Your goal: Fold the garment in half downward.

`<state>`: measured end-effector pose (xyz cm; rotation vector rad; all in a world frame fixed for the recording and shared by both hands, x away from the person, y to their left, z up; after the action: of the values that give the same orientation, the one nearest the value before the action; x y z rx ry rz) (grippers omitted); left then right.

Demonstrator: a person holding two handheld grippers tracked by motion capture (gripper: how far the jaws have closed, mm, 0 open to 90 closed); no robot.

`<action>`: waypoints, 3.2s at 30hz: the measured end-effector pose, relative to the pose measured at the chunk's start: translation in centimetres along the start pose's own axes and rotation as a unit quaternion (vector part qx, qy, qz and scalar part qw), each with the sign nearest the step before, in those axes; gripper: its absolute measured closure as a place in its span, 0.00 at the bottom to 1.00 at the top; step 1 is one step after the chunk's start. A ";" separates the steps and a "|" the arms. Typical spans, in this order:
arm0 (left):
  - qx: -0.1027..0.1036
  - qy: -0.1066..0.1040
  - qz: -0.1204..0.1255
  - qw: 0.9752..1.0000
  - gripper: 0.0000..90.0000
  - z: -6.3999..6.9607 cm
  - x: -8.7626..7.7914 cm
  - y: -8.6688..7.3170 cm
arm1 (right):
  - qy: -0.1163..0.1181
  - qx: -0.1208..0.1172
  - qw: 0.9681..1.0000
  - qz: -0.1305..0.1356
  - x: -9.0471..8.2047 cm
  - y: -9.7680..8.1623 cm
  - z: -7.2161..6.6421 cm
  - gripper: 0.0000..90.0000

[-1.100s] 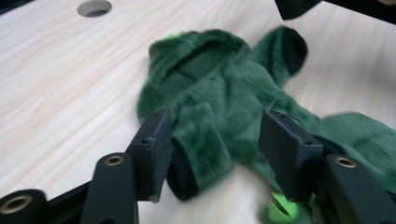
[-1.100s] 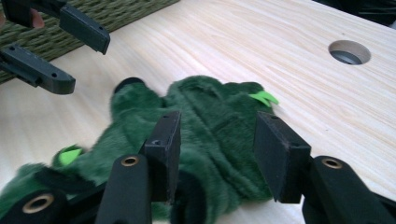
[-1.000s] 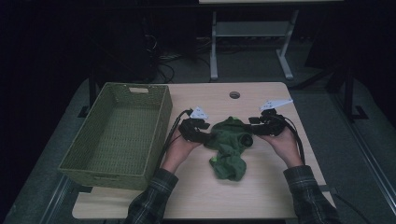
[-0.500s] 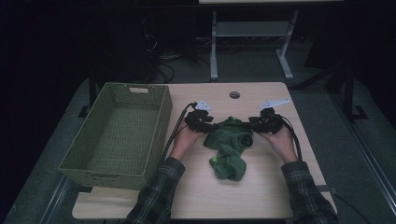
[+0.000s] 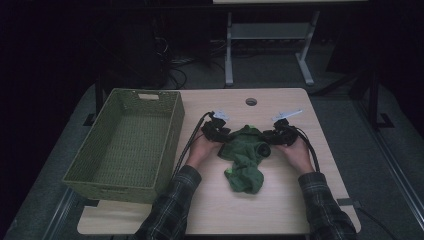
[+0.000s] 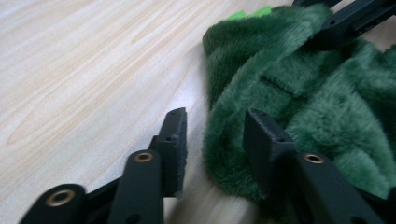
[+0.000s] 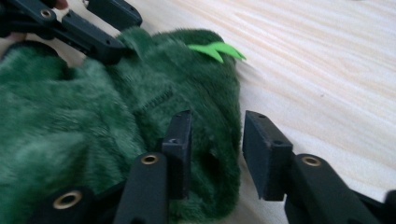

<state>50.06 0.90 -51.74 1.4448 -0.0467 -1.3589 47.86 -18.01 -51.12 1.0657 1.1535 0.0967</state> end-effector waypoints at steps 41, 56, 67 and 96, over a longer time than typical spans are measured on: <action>0.040 -0.009 0.091 0.995 0.97 4.6 -7.5 4.1 | -0.011 -0.018 0.997 0.076 -6.3 4.1 -0.6 0.97; 0.045 -0.035 0.104 0.993 0.96 7.3 -9.5 1.3 | 0.019 -0.055 0.994 0.090 -8.0 3.0 -4.8 0.97; 0.064 -0.052 0.094 0.992 0.96 9.5 -10.8 -1.9 | 0.035 -0.071 0.993 0.092 -8.9 1.1 -7.9 0.97; 0.102 -0.081 0.010 0.991 0.96 11.9 -8.6 -10.5 | 0.083 -0.076 0.993 0.048 -8.3 -4.7 -13.9 0.95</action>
<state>32.23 3.03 -50.15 1.4950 -0.3125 -1.4868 31.25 -16.41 -48.76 0.9915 1.2229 0.3484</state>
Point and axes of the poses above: each handheld gripper's, and its own axes: x roughly forward along the jaws, y roughly out of its top, z roughly to its right, the point moved 7 cm from there along x, roughly forward along the jaws, and after that the axes turned 13 degrees about -x, right-handed, at the moved point
